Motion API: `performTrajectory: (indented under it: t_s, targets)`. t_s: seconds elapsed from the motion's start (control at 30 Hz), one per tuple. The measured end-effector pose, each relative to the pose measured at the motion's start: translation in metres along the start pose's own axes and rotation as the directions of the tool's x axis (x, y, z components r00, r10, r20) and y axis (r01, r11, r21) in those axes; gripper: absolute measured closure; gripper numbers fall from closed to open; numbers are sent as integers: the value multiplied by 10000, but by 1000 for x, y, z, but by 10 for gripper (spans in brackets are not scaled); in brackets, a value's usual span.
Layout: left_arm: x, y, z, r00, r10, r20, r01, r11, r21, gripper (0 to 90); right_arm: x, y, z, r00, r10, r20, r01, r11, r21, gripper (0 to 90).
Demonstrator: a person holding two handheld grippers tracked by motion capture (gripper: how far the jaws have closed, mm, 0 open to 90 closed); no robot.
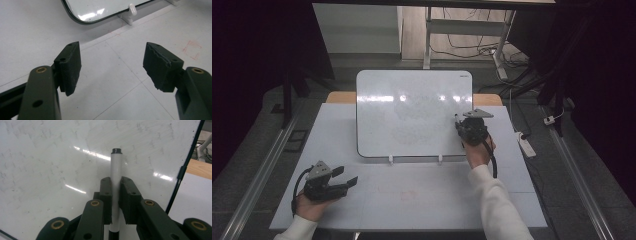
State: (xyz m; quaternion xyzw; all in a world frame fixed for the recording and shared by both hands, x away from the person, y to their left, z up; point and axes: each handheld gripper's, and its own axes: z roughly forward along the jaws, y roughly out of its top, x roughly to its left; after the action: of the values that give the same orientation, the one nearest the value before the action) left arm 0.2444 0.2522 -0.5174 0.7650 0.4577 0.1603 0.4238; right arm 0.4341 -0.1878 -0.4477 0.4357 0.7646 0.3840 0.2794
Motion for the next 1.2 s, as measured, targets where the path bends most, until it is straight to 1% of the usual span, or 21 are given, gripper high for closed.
performTrajectory:
  t_s: [0.13,0.23,0.3,0.4,0.5,0.57,0.77,0.83,0.9,0.97,1.03,1.1,1.2]
  targets:
    - [0,0,1,9999,-32,124,32,10000,-3,318,-1,0,0,10000,-1,-38,1,10000,-29,781]
    - [-1,0,1,9998,-59,202,60,10000,-51,320,-1,0,-1,10000,-33,1,33,10000,-48,748]
    - [-1,0,1,9998,-58,212,59,10000,-57,320,-1,-1,-2,9999,-85,55,86,9999,-84,703]
    - [-1,0,1,9997,-41,245,43,10000,-80,320,0,-1,-7,9994,-334,-8,334,9987,-387,606]
    - [-2,0,0,9994,45,347,-38,9998,-199,319,1,-1,-15,9977,-597,-311,573,9955,-749,539]
    - [-2,1,0,9992,101,393,-93,9997,-206,319,1,-3,-21,9954,-786,-541,733,9929,-938,513]
    - [-3,1,1,9990,74,436,-64,9997,-233,316,-1,-12,-33,9878,-1109,-1092,980,9882,-1177,458]
    - [-3,1,1,9989,80,465,-70,9997,-226,315,-2,-17,-37,9822,-1254,-1400,1083,9864,-1238,448]
    - [-3,1,2,9988,77,477,-67,9998,-211,314,-4,-24,-42,9772,-1420,-1581,1227,9844,-1261,435]
    - [-3,1,3,9988,92,485,-83,9998,-185,312,-6,-33,-48,9706,-1485,-1893,1255,9838,-1281,419]
    - [-3,1,4,9986,104,514,-96,9998,-167,311,-8,-43,-55,9682,-1584,-1937,1373,9834,-1183,402]
    - [-4,1,4,9986,97,525,-90,9998,-153,310,-10,-55,-63,9634,-1707,-2069,1498,9823,-1129,387]
    - [-4,1,4,9985,131,532,-122,9998,-166,308,-17,-73,-76,9604,-1758,-2160,1548,9818,-1104,374]
